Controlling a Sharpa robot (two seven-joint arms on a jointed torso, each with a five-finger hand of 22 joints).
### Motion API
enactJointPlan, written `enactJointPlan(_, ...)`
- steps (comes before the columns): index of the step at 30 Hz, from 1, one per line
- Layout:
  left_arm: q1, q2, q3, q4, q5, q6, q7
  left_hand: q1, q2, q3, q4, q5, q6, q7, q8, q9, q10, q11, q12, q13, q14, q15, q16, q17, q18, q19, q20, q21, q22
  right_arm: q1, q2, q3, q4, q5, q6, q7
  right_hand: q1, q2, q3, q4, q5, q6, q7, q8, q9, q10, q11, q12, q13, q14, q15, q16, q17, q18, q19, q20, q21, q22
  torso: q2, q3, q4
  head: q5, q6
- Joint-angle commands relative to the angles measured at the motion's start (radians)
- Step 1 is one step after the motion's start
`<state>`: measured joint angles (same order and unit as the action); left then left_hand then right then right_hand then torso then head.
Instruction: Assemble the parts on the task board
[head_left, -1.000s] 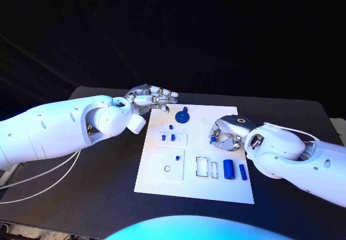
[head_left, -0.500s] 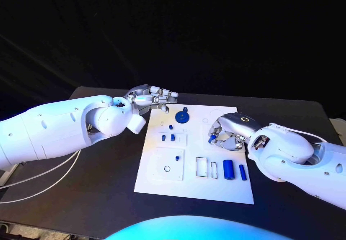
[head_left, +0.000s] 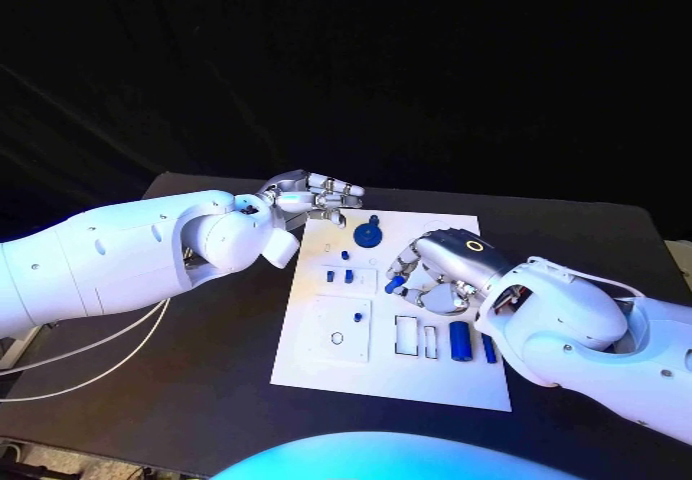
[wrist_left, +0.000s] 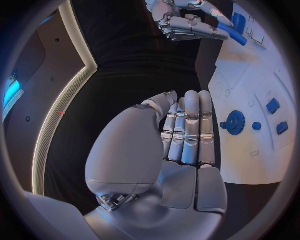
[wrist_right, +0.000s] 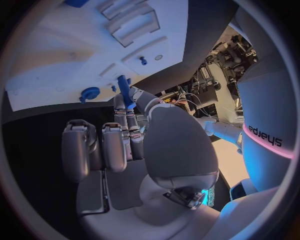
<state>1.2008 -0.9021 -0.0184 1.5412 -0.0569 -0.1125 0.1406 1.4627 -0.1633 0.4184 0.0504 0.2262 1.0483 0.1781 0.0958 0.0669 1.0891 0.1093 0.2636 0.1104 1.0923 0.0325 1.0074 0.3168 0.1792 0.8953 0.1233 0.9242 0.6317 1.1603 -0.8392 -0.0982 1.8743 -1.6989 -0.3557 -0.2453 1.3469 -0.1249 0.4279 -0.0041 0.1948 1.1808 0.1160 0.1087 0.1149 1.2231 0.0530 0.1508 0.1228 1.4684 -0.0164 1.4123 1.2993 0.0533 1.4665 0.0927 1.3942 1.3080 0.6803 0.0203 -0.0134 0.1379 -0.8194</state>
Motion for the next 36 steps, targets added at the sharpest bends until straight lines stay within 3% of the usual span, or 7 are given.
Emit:
enactJointPlan(1,0.000,0.005,0.000,0.000,0.005,0.018,0.004,-0.010,0.000,-0.002,-0.004,-0.004,-0.009,0.001,-0.006,-0.001,-0.008,0.002,0.006,-0.001,-0.007,0.002,-0.002,-0.001,0.004,-0.001,0.003,-0.007,-0.001,-0.015,0.032,-0.002,0.012,0.018,-0.023,0.022,0.001,0.010,0.006,0.001,0.007,0.008,0.000,0.003,0.001,0.004,0.001,-0.004,0.000,0.052,-0.006,0.005,-0.002,-0.015,0.035,-0.009,0.004,0.199,0.002,0.0003,0.0018,0.012,-0.002)
enactJointPlan(12,0.000,0.012,0.000,0.000,0.006,0.019,0.004,-0.010,0.001,-0.002,-0.004,-0.004,-0.009,0.002,-0.006,-0.001,-0.009,0.002,0.007,-0.001,-0.006,0.002,-0.002,-0.001,0.004,-0.001,0.004,-0.007,-0.001,-0.073,0.145,-0.013,-0.031,0.016,-0.006,0.039,0.003,0.012,0.008,0.000,0.008,0.007,0.001,0.003,0.002,0.005,0.001,-0.005,-0.001,0.052,-0.006,0.005,-0.003,-0.014,0.033,-0.009,0.001,0.198,0.002,-0.0007,0.0006,0.045,-0.015)
enactJointPlan(22,0.000,0.014,0.000,0.001,0.006,0.020,0.004,-0.010,0.001,-0.002,-0.004,-0.004,-0.009,0.002,-0.006,-0.001,-0.009,0.002,0.007,-0.001,-0.006,0.002,-0.002,-0.001,0.004,-0.001,0.004,-0.007,-0.001,-0.108,0.203,-0.025,-0.102,0.006,0.011,0.038,0.004,0.014,0.011,-0.001,0.011,0.005,0.002,0.002,0.002,0.005,0.001,-0.007,-0.001,0.052,-0.006,0.003,-0.005,-0.014,0.032,-0.010,-0.003,0.197,0.002,0.0008,0.0009,0.051,-0.019)
enactJointPlan(28,0.000,0.015,0.000,0.001,0.003,0.021,0.003,-0.010,0.001,-0.002,-0.004,-0.004,-0.009,0.002,-0.006,-0.001,-0.009,0.002,0.007,-0.001,-0.006,0.002,-0.002,-0.001,0.004,-0.001,0.004,-0.007,-0.001,-0.126,0.213,-0.026,-0.114,-0.006,0.013,0.039,0.004,0.014,0.012,-0.002,0.012,0.005,0.002,0.001,0.003,0.005,0.002,-0.007,-0.001,0.052,-0.006,0.003,-0.005,-0.014,0.032,-0.010,-0.003,0.197,0.002,0.0003,-0.0008,0.055,-0.019)
enactJointPlan(36,0.000,0.015,0.000,0.002,0.000,0.022,0.003,-0.011,0.002,-0.002,-0.004,-0.004,-0.010,0.003,-0.006,-0.001,-0.010,0.003,0.008,-0.001,-0.006,0.003,-0.002,-0.001,0.004,0.000,0.004,-0.008,-0.001,-0.133,0.223,-0.027,-0.124,-0.017,0.013,0.040,0.004,0.014,0.012,-0.002,0.012,0.005,0.002,0.001,0.003,0.005,0.002,-0.007,-0.001,0.052,-0.006,0.003,-0.005,-0.014,0.032,-0.010,-0.003,0.197,0.002,0.0006,0.0003,0.057,-0.021)
